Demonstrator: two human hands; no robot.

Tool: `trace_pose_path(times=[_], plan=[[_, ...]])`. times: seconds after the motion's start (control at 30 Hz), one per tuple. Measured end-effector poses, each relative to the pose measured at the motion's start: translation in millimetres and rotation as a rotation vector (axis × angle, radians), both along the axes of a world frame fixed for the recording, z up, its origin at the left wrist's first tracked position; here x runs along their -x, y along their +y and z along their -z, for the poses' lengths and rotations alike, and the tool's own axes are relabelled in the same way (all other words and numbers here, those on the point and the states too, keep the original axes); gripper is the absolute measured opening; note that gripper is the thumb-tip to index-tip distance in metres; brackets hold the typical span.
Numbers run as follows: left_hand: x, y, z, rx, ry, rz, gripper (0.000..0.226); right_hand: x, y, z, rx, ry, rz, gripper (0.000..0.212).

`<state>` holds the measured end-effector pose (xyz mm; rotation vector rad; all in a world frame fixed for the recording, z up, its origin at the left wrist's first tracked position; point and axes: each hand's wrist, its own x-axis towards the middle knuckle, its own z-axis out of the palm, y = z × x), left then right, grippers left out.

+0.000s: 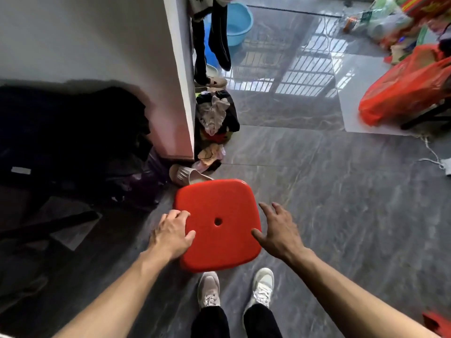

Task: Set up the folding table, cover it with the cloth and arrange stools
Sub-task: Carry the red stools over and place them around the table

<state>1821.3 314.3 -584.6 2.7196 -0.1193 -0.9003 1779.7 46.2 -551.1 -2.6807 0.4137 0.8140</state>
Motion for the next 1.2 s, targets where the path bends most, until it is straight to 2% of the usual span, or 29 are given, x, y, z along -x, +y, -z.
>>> trace_pose_path(times=[0.1,0.23,0.37,0.47,0.57,0.83,1.0,1.2], plan=[[2,-14,44,0.01,0.016,-0.005,0.057,-6,-3,45,0.022,0.079,-0.041,0.09],[8,-22,84,-0.024,-0.029,0.033,0.067,-10,2,101,0.025,0.194,-0.038,0.113],[7,-27,106,-0.011,-0.181,-0.014,0.079,-10,8,140,-0.048,0.157,0.007,0.128],[9,-25,120,0.034,-0.156,-0.105,0.095,-5,10,157,-0.189,0.086,0.086,0.138],[14,-26,122,0.096,-0.101,-0.221,0.1,-3,9,163,-0.255,0.034,0.129,0.139],[1,-28,122,0.069,0.017,-0.354,0.12,-5,15,161,-0.187,-0.015,0.145,0.138],[0,-43,111,0.065,-0.062,-0.296,0.118,-2,1,158,-0.227,-0.05,0.219,0.131],[3,-95,82,0.07,-0.155,-0.118,0.113,22,-48,134,-0.216,-0.092,0.38,0.128]])
